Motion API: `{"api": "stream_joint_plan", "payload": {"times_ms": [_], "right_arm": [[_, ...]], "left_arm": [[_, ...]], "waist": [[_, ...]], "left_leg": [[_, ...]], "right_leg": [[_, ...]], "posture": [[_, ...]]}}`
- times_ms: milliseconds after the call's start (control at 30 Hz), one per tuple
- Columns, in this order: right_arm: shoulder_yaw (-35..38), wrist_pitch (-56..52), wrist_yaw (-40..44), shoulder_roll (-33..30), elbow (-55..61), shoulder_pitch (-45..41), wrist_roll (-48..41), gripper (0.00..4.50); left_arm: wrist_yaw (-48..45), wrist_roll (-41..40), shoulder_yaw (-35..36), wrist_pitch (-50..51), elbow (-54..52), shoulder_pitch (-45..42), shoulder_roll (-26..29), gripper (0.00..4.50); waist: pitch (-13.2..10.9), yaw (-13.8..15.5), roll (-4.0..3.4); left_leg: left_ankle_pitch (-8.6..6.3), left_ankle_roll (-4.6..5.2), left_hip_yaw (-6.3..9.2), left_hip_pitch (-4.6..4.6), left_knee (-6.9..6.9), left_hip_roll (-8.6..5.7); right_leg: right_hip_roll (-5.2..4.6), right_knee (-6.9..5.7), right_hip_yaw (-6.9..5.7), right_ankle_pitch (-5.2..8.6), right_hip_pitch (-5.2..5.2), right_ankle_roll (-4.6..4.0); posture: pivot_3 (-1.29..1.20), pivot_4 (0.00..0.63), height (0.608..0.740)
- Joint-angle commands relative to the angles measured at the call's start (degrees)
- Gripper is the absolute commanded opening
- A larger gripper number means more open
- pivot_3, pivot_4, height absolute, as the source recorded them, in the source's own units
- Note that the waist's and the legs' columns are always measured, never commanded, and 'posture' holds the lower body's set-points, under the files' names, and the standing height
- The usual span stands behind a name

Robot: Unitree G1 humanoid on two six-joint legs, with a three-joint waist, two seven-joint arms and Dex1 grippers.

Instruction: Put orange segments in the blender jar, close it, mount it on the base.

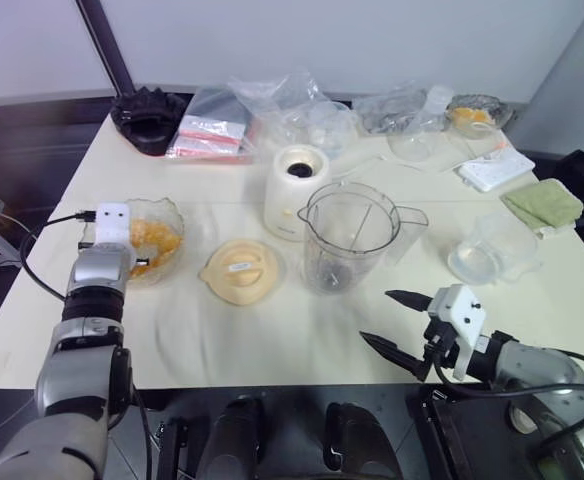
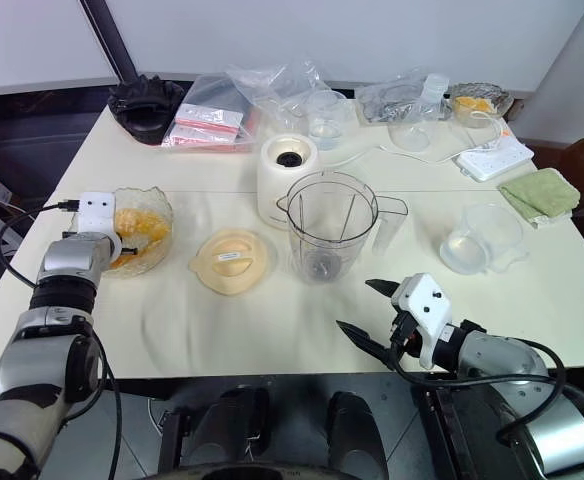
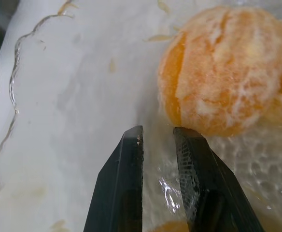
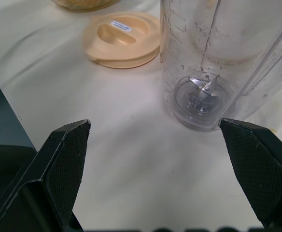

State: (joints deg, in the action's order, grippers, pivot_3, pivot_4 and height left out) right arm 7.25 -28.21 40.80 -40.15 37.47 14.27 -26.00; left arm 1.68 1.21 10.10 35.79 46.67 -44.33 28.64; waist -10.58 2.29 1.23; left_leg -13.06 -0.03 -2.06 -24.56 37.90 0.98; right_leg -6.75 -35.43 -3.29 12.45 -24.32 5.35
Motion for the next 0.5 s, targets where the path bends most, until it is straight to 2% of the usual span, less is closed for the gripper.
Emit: {"api": "stream_joint_plan", "payload": {"times_ms": [33, 100, 200, 300, 367, 500], "right_arm": [[1.16, 0.49, 0.0, -0.32, 1.86, 0.21, -0.25, 4.5], [1.53, 0.62, 0.11, -0.4, 1.74, 0.48, -0.24, 4.5], [1.85, 1.19, 0.27, -0.31, 1.58, 1.25, -0.05, 4.5], [1.76, 1.99, 0.32, -0.02, 1.32, 2.13, 0.35, 4.5], [1.66, 2.38, 0.3, 0.05, 1.08, 2.35, 0.49, 4.5], [1.5, 2.83, 0.28, 0.15, 0.68, 2.45, 0.69, 4.5]], "left_arm": [[0.5, 1.14, -1.07, -3.71, 0.84, -0.57, -0.21, 0.51], [0.22, 1.1, -1.29, -3.18, -0.03, -0.21, -0.45, 0.06], [0.89, 1.52, -1.31, -1.38, -2.27, 1.13, -0.43, 0.06], [0.79, 1.41, -1.37, -0.46, -3.67, 1.94, -0.49, 0.81], [1.14, 2.47, -2.41, -0.76, -5.23, 2.37, -0.2, 1.68], [1.93, 3.76, -3.28, -1.34, -8.04, 2.59, -0.12, 1.68]], "waist": [[0.0, 0.03, 0.0], [0.0, 0.01, 0.0], [0.0, -0.01, 0.0], [0.0, -0.02, 0.0], [0.0, -0.01, 0.0], [0.0, 0.03, 0.01]], "left_leg": [[-0.02, -0.03, -0.01, 0.0, 0.0, 0.01], [-0.05, -0.09, -0.02, -0.01, 0.0, 0.01], [-0.05, -0.05, -0.04, -0.04, 0.0, 0.0], [-0.05, 0.01, -0.05, -0.04, 0.0, 0.0], [-0.05, 0.01, -0.05, -0.04, -0.01, 0.0], [-0.11, -0.09, -0.05, -0.04, 0.0, 0.02]], "right_leg": [[-0.01, 0.0, 0.0, 0.0, 0.0, 0.0], [-0.01, 0.03, 0.0, 0.0, 0.0, 0.0], [-0.02, 0.07, 0.0, -0.01, 0.0, 0.01], [-0.02, 0.08, 0.0, -0.02, 0.0, 0.03], [-0.02, 0.08, -0.01, -0.02, 0.0, 0.04], [-0.02, 0.09, -0.01, -0.02, 0.01, 0.04]], "posture": [[0.0, 0.15, 0.74], [0.0, 0.15, 0.74], [0.0, 0.15, 0.74], [0.0, 0.15, 0.74], [0.0, 0.15, 0.74], [0.0, 0.15, 0.74]]}}
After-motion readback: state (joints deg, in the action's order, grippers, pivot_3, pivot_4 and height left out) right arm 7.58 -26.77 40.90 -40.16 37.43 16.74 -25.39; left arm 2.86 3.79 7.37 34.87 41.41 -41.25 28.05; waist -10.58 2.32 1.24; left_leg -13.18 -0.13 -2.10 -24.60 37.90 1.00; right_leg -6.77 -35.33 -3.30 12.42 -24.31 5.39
